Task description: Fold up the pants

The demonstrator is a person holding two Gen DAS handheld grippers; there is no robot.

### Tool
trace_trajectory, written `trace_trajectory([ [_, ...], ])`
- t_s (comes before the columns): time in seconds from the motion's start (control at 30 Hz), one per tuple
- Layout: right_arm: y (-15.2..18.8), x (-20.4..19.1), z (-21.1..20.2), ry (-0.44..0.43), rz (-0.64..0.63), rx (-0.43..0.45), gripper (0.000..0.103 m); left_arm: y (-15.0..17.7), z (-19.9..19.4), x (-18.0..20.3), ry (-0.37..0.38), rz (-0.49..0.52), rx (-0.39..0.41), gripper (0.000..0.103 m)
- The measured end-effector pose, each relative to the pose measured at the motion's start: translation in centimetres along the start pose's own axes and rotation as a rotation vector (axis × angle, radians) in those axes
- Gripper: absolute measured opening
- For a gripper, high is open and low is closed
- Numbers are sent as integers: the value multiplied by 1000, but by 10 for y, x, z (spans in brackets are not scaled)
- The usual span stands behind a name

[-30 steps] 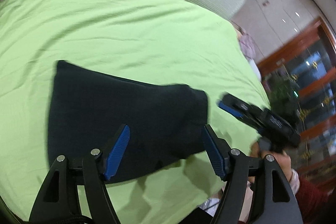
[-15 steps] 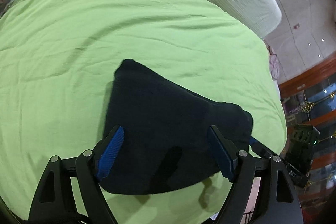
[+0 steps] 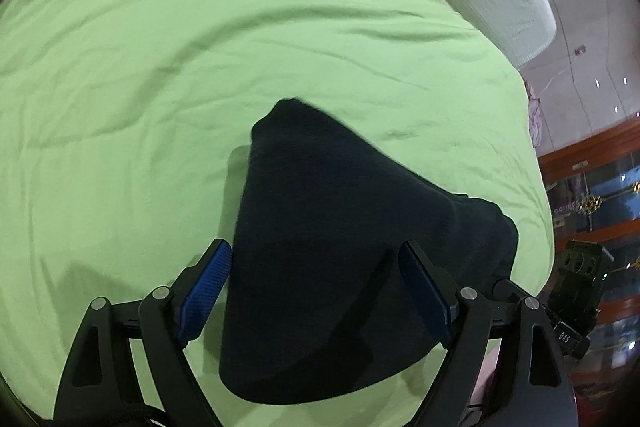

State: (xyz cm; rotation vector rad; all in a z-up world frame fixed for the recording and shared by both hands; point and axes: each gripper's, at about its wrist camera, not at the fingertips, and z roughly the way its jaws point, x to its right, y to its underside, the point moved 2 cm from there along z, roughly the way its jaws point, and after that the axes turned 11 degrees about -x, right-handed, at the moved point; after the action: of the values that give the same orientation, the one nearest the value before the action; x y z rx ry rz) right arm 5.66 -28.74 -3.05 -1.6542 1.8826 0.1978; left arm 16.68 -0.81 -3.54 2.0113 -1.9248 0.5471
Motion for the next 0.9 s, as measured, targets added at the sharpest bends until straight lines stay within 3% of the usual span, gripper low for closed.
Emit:
trace_trajectory([
  [0.33,-5,10,16,-13,27,-34,78,5,11,-13,30,-29,5,85],
  [0.47,-6,17,22,-33,50,-49,79,4,15,-16,42,-29,9,70],
  [0.63,-7,20,25,-49,50,-56,84,5,15,-17,50,-22,18,60],
  [0.8,-9,17,27,-115,58,-76,84,6,14,-32,119,-65,22,45],
  [0.87,-18,4,27,-98,-15,-66,79,7,12,-38,141,-80,22,42],
  [0.9,-20,-1,27,-92,-42,-61,72,8,12,-41,148,-87,23,40],
])
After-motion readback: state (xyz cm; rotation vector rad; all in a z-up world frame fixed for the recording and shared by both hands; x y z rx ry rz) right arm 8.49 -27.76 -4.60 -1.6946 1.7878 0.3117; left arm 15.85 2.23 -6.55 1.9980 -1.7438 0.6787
